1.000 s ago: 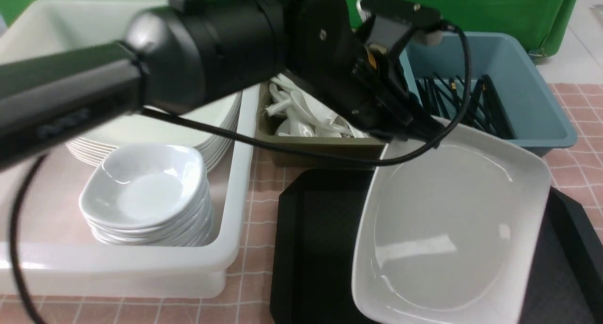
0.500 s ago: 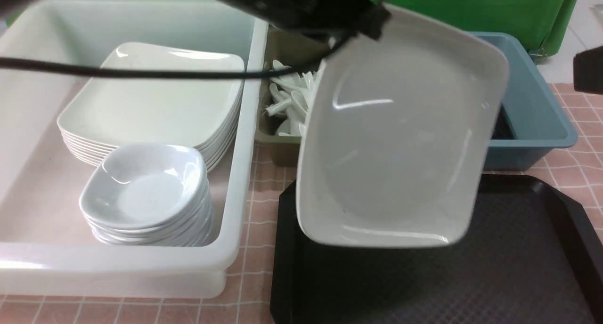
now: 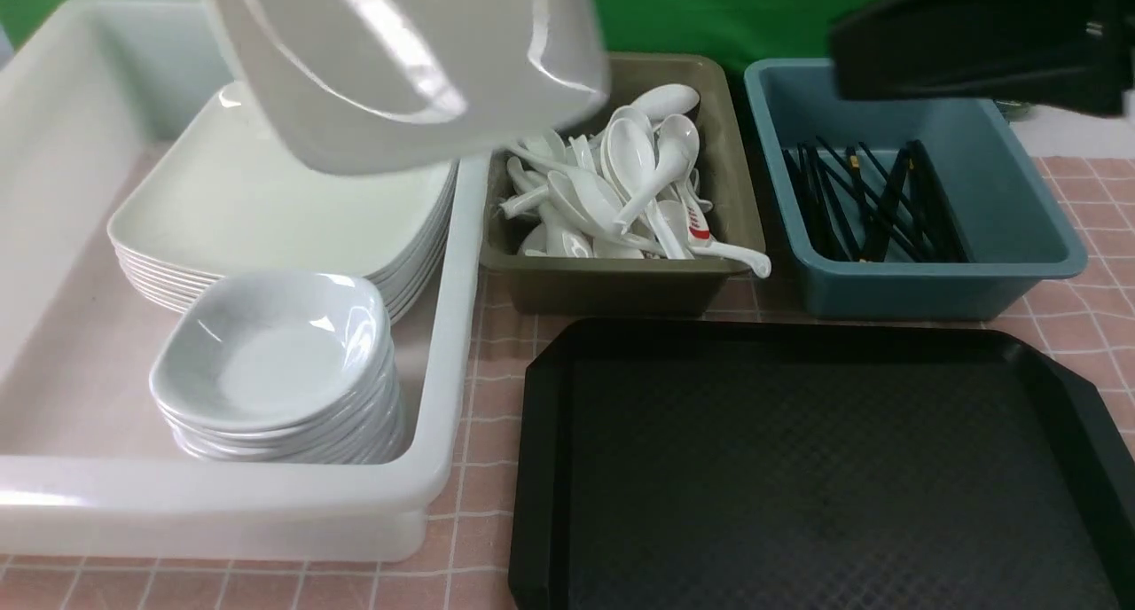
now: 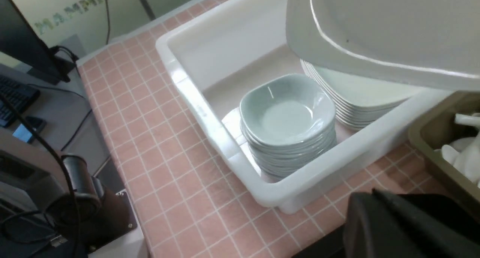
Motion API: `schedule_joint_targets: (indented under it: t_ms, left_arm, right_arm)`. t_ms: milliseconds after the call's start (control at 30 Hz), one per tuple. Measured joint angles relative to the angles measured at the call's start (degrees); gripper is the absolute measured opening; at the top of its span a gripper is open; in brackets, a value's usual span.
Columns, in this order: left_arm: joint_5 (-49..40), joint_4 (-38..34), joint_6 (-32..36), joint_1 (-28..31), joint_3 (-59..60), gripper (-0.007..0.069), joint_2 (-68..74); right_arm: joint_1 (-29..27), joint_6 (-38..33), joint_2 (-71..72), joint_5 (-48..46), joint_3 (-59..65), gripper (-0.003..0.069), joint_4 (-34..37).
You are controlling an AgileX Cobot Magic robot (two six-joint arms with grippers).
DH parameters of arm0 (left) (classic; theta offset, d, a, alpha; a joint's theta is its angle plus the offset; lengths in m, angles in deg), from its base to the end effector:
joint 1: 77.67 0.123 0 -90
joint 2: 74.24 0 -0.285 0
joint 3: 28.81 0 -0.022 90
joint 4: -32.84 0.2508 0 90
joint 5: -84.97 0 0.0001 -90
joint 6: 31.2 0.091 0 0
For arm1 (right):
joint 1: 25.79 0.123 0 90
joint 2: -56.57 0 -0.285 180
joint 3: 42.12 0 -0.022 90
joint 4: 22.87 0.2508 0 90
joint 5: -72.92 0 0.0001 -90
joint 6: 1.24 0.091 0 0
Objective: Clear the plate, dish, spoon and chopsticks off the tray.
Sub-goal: Use the left arm to put the plate into the large storage box on the left
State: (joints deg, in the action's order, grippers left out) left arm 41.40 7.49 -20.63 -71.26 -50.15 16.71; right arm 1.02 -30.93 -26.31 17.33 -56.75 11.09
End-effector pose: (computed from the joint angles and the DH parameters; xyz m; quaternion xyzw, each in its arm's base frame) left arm 0.3147 0.0083 0.4857 -0.0198 0.8157 -0.1321 0.5629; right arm 0.2133 0.1548 0.4803 -0.3710 0.7586 0.2789 0.4573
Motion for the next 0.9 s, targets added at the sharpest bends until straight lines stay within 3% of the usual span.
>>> schedule_joint_targets:
  t_ms: [167,300,533,833,900]
  left_arm:
    - [1.7,-9.2,3.5,13.2,1.5,0.0018,3.3]
    - [5.5,-18.1,6.3,17.8,4.2,0.0019,8.1]
    - [8.5,-24.9,7.4,16.2,7.9,0.002,17.8]
    - [11.7,-25.5,6.8,14.3,10.6,0.0021,22.7]
    - [13.3,-22.9,5.7,14.1,10.8,0.0021,22.9]
  right_arm:
    - [5.2,3.0,-6.5,0.3,-6.2,0.003,-3.7]
    - [7.2,6.8,-12.2,0.3,-11.3,0.003,-7.1]
    - [8.3,17.2,-21.2,-3.7,-21.9,0.003,-19.0]
    - [8.4,18.6,-24.1,-6.9,-24.3,0.003,-20.4]
    - [8.4,18.6,-24.1,-7.4,-24.3,0.003,-20.3]
